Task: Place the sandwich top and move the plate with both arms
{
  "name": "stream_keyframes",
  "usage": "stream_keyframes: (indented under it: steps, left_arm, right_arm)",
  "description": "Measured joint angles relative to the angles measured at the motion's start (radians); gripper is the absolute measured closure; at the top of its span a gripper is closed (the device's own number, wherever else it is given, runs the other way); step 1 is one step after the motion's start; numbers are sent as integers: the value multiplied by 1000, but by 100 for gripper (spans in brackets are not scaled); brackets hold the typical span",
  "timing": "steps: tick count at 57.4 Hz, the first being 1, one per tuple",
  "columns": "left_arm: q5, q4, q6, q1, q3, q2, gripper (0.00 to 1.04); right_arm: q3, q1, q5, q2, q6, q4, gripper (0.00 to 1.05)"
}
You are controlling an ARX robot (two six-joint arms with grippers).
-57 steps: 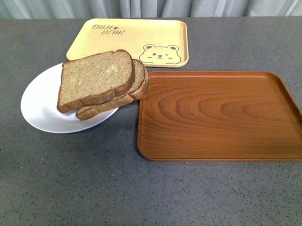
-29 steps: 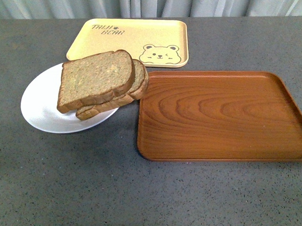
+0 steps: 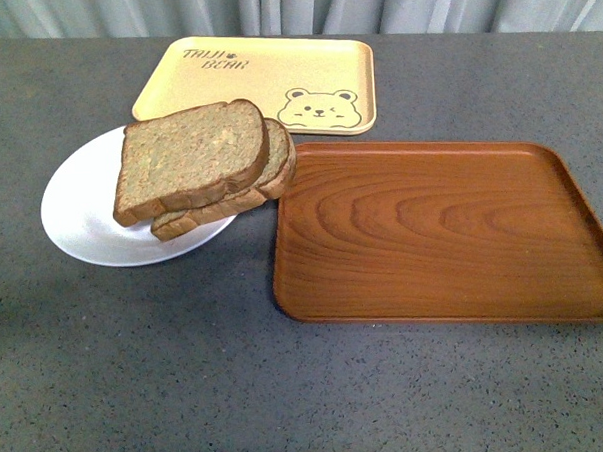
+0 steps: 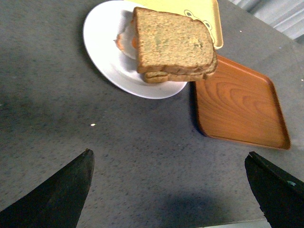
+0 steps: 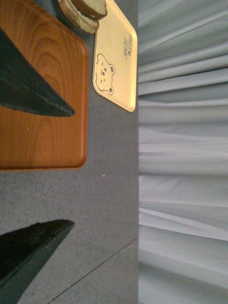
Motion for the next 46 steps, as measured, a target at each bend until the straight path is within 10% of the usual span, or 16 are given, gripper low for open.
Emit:
stream_keyframes:
  steps: [8, 46]
  left_arm:
    - [-13, 338, -104, 19, 101, 435, 9]
    - [-23, 812, -470, -28, 289, 1243, 9]
  right_arm:
    - [0, 0, 0, -1, 0, 0, 8]
    - [0, 0, -1, -1, 0, 0, 9]
